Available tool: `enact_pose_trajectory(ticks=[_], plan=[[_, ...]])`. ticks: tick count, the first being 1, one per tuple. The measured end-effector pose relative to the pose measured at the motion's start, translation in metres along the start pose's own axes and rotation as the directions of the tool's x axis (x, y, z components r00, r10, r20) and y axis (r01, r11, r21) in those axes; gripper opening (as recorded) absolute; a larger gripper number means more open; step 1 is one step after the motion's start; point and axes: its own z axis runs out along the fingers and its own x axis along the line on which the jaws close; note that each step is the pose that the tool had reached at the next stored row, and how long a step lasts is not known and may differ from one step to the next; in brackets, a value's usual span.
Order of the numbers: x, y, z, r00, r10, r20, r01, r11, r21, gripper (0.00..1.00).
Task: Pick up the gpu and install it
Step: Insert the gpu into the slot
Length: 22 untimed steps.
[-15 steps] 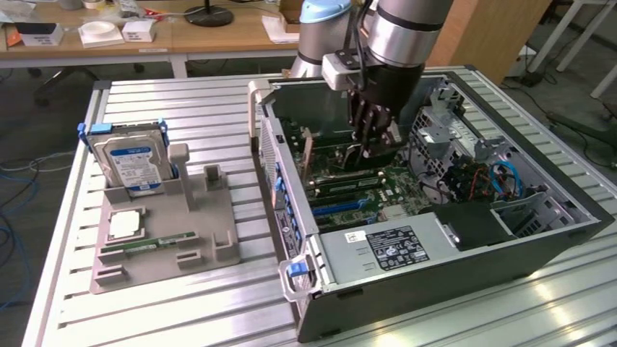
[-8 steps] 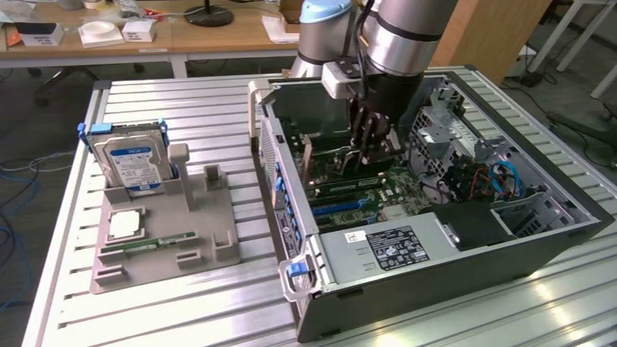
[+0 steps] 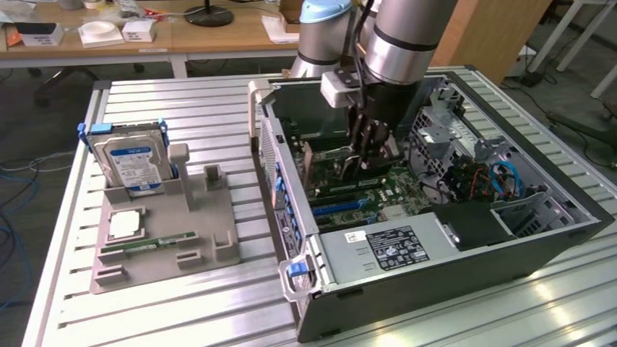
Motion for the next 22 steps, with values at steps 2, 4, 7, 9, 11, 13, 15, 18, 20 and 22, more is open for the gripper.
enact_pose_trajectory(ticks=[2,4,7,9,11,13,15,18,20,22], plan=[[0.000,0.0004,0.0004,1.0000,-0.001,-0.0002,0.001,1.0000,0.0007,0.27],[0.000,0.0004,0.0018,1.0000,-0.001,0.0002,0.001,1.0000,0.0010,0.27],[0.001,0.0004,0.0066,1.0000,-0.001,0.0002,0.001,1.0000,0.0016,0.27],[0.001,0.0005,0.0085,1.0000,0.003,0.0002,-0.003,1.0000,0.0017,0.27],[0.002,0.0004,0.0107,0.9999,0.014,0.0005,-0.014,0.9999,0.0020,0.27],[0.002,0.0004,0.0133,0.9994,0.034,0.0010,-0.034,0.9994,0.0024,0.27],[0.002,0.0003,0.0159,0.9986,0.053,0.0015,-0.053,0.9986,0.0028,0.27],[0.006,0.0007,0.0177,0.9983,0.059,0.0014,-0.059,0.9982,0.0029,0.27],[0.009,0.0012,0.0187,0.9982,0.059,0.0015,-0.059,0.9982,0.0030,0.27],[0.010,0.0017,0.0199,0.9982,0.059,0.0016,-0.059,0.9982,0.0030,0.27]])
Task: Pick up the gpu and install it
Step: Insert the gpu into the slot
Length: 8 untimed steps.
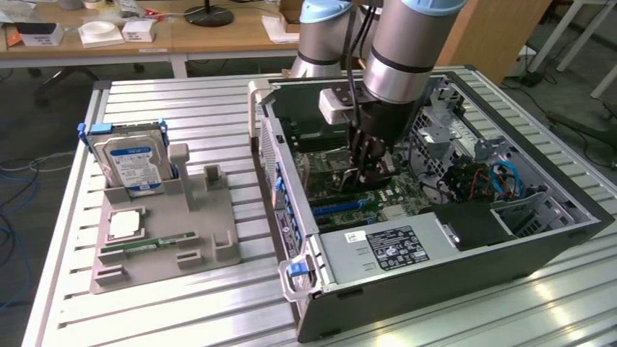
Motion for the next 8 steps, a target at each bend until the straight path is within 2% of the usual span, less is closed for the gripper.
enact_pose_trajectory(ticks=[8], plan=[[0.0003,0.0014,0.0062,1.0000,0.000,-0.0002,0.000,1.0000,-0.0001,0.27]])
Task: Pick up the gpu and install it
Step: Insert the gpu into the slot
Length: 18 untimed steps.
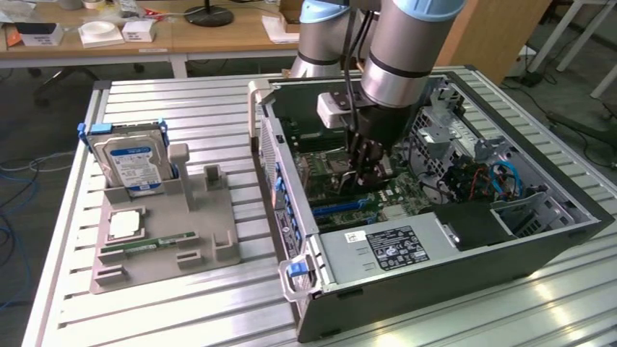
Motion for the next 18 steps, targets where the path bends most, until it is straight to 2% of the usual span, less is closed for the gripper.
enact_pose_trajectory(ticks=[4,18], plan=[[0.000,0.0000,0.0070,1.0000,0.000,0.0001,0.000,1.0000,0.0000,0.27],[0.000,0.0046,0.0196,1.0000,0.000,0.0001,0.000,1.0000,0.0000,0.27]])
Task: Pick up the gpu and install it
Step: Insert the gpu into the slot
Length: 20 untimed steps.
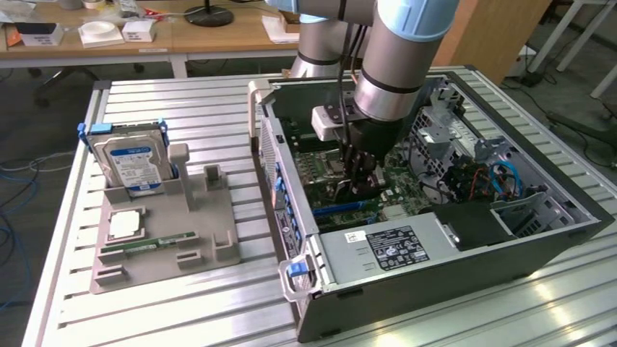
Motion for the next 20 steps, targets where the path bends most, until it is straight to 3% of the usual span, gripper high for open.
enact_pose_trajectory(ticks=[20], plan=[[-0.0011,0.0053,0.0044,1.0000,0.004,0.0001,-0.004,1.0000,0.0001,0.27]])
